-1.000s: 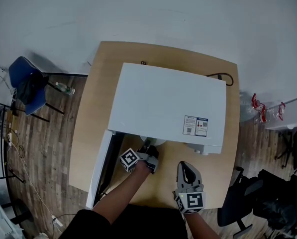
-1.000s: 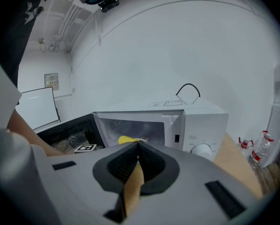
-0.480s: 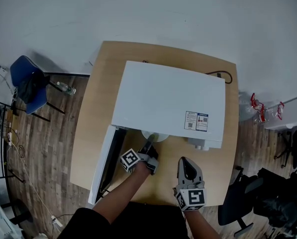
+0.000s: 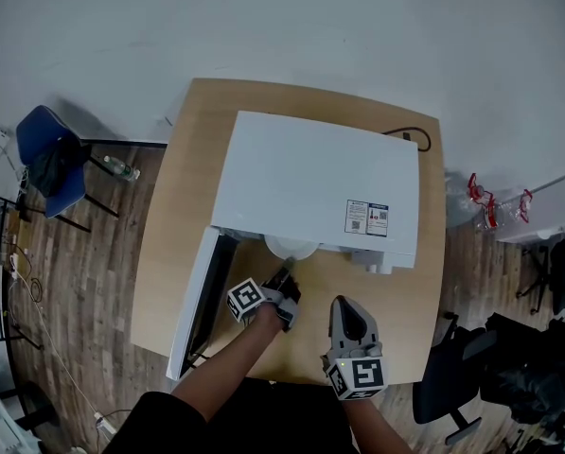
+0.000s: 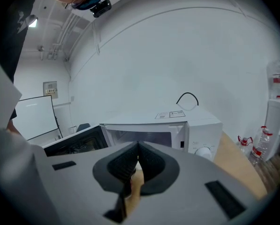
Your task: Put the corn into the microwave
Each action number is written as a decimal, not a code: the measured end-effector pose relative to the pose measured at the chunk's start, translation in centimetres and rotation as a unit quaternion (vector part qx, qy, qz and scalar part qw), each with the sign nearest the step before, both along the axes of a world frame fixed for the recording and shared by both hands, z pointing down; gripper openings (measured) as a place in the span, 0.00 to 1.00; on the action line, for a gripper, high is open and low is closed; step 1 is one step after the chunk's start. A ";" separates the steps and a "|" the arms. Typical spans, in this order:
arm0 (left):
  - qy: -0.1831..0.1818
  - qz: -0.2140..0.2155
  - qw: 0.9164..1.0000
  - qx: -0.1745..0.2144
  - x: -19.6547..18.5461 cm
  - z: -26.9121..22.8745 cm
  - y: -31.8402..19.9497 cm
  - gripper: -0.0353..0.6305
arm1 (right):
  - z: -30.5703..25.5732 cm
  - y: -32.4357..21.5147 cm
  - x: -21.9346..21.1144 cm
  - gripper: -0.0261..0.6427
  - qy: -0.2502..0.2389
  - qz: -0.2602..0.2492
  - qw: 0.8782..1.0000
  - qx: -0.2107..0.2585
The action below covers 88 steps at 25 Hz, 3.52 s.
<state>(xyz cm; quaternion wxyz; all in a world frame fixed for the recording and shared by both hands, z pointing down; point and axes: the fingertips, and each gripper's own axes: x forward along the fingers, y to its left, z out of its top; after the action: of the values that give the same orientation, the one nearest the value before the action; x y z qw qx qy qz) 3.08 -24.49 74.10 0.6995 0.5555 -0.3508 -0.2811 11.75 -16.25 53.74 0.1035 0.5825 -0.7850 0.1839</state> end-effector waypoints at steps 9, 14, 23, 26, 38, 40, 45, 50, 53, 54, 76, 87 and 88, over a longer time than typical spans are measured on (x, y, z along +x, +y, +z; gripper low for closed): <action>-0.005 -0.001 1.000 -0.002 0.2 0.2 -1.3 0.09 | 0.2 0.7 1.1 0.13 0.004 0.009 1.000 -0.002; -0.009 -0.008 1.000 -0.004 0.2 0.2 -2.7 0.09 | -0.1 0.4 1.6 0.13 0.003 0.013 1.000 -0.001; -0.008 -0.015 1.000 -0.012 0.5 0.4 -4.9 0.09 | -0.7 -0.6 2.4 0.13 -0.006 0.019 1.000 0.005; -0.016 -0.010 1.000 -0.009 0.8 0.4 -5.4 0.09 | -0.6 -0.5 2.5 0.13 -0.009 0.019 1.000 0.005; -0.180 0.082 0.977 0.080 0.9 -2.6 -3.6 0.09 | -0.6 0.3 1.4 0.13 -0.004 0.011 1.000 0.005; -0.259 0.108 0.950 0.136 0.8 -3.9 -3.7 0.09 | -0.6 0.6 1.0 0.13 -0.001 0.008 1.000 0.004; -0.377 0.144 0.896 0.185 0.7 -4.4 -4.7 0.13 | -0.7 1.5 0.0 0.13 0.002 -0.002 1.000 0.002; -0.416 0.172 0.873 0.185 1.3 -3.0 -4.8 0.20 | -0.5 2.1 0.2 0.13 0.002 0.000 1.000 -0.004; -0.432 0.179 0.865 0.184 1.5 -2.2 -4.8 0.22 | -0.5 1.9 0.9 0.13 0.001 0.007 1.000 -0.004; -0.432 0.177 0.865 0.184 1.5 -2.1 -4.9 0.22 | -0.5 1.8 1.1 0.13 0.000 0.010 1.000 -0.004; -0.472 0.178 0.843 0.190 1.7 -1.8 -8.1 0.22 | 0.8 0.4 4.5 0.13 -0.002 0.016 1.000 -0.015; -0.422 0.161 0.873 0.184 -0.9 -5.3 -3.7 0.22 | 0.8 2.5 3.5 0.13 0.012 0.002 1.000 -0.012; -0.409 0.158 0.879 0.187 -1.3 -6.5 -3.1 0.22 | 0.7 2.9 3.2 0.13 0.012 0.003 1.000 -0.009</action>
<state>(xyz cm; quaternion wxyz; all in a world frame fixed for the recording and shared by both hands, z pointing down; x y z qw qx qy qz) 1.83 -27.55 67.63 0.4119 0.7895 -0.4543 0.0247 14.93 -13.35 54.41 0.1172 0.5859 -0.7804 0.1845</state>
